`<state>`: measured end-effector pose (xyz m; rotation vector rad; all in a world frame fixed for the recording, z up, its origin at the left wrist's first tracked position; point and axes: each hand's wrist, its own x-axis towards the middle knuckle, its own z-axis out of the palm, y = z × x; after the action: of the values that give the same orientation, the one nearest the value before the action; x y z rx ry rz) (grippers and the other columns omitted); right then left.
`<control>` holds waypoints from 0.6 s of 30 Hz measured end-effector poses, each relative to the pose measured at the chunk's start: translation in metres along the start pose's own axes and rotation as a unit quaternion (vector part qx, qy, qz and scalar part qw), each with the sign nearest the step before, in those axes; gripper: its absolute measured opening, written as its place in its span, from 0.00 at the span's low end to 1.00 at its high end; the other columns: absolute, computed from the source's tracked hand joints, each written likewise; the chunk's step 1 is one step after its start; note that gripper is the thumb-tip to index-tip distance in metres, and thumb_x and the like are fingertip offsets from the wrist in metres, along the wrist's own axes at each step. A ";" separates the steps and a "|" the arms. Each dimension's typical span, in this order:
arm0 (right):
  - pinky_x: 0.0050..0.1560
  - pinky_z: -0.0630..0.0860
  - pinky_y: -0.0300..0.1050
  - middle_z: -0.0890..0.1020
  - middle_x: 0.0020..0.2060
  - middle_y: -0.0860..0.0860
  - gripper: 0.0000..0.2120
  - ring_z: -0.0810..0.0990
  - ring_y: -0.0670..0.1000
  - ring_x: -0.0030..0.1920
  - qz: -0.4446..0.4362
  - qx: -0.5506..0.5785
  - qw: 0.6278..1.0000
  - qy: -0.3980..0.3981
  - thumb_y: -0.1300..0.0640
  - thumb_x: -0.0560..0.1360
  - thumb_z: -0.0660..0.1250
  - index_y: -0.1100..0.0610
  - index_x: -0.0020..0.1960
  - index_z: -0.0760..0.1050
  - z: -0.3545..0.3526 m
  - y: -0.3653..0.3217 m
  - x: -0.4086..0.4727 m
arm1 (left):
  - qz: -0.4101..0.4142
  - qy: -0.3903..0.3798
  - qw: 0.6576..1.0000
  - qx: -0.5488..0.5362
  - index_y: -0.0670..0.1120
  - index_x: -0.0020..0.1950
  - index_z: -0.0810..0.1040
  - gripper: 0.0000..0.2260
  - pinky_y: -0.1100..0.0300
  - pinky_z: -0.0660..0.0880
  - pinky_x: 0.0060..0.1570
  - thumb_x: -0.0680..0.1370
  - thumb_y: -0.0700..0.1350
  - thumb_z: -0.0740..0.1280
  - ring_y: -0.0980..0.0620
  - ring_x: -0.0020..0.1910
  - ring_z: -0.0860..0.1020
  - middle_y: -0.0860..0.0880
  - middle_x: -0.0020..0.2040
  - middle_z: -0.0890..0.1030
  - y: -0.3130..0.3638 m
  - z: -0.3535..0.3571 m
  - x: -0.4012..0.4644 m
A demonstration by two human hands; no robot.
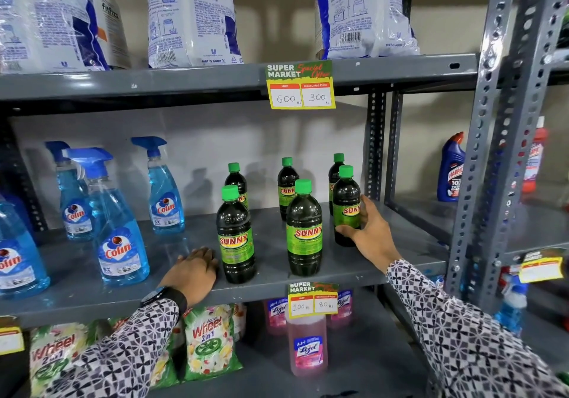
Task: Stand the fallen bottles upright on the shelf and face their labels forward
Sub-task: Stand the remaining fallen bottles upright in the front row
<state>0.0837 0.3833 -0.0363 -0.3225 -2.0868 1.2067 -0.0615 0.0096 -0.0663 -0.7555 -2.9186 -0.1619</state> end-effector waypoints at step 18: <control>0.59 0.79 0.47 0.83 0.52 0.42 0.37 0.83 0.46 0.54 0.024 -0.034 0.999 -0.019 0.49 0.61 0.87 0.48 0.63 0.71 -0.026 -0.002 -0.023 | -0.028 -0.002 0.999 -0.044 0.47 0.80 0.62 0.23 0.45 0.54 0.80 0.86 0.50 0.49 0.47 0.82 0.58 0.45 0.82 0.60 0.008 -0.009 -0.010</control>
<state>0.1183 0.3873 -0.0370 -0.3855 -2.1687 1.1797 -0.0483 0.0106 -0.0579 -0.6865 -2.9554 -0.2956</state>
